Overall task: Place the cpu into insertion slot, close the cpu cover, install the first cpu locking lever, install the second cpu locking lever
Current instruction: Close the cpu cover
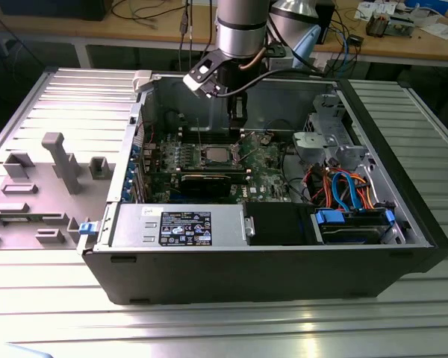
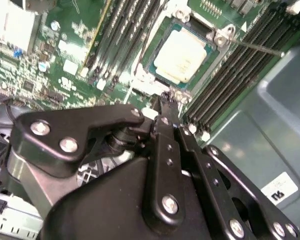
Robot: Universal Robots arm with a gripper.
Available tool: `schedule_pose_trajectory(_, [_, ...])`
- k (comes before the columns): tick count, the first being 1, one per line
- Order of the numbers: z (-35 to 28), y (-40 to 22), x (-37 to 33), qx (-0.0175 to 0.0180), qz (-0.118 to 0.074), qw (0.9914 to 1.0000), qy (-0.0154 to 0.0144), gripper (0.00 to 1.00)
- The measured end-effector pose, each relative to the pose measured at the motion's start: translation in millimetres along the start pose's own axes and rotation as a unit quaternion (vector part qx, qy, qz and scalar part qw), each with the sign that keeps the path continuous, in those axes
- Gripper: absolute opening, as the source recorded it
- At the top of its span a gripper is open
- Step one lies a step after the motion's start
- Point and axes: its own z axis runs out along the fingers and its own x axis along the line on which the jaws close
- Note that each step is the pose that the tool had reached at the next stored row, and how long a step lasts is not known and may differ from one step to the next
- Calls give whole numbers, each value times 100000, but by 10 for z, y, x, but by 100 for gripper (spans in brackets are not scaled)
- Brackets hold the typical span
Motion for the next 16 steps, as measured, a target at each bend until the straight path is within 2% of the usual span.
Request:
schedule_pose_trajectory(2, [2,36,0,37,-2,100000,1,11])
schedule_pose_trajectory(4, [6,115,-1,73,-21,100000,12,11])
schedule_pose_trajectory(6, [12,135,0,100,-1373,99990,74,11])
schedule_pose_trajectory(9, [15,173,-1,396,-1565,99987,99,11])
schedule_pose_trajectory(10, [16,200,-1,686,-1568,99985,111,11])
schedule_pose_trajectory(11, [18,226,-1,1357,-1580,99978,136,11])
schedule_pose_trajectory(12, [19,251,-1,2284,-1595,99961,169,11])
schedule_pose_trajectory(13, [18,263,-2,2633,-1602,99952,169,11])
schedule_pose_trajectory(16, [19,273,-2,2649,-1601,99952,179,11])
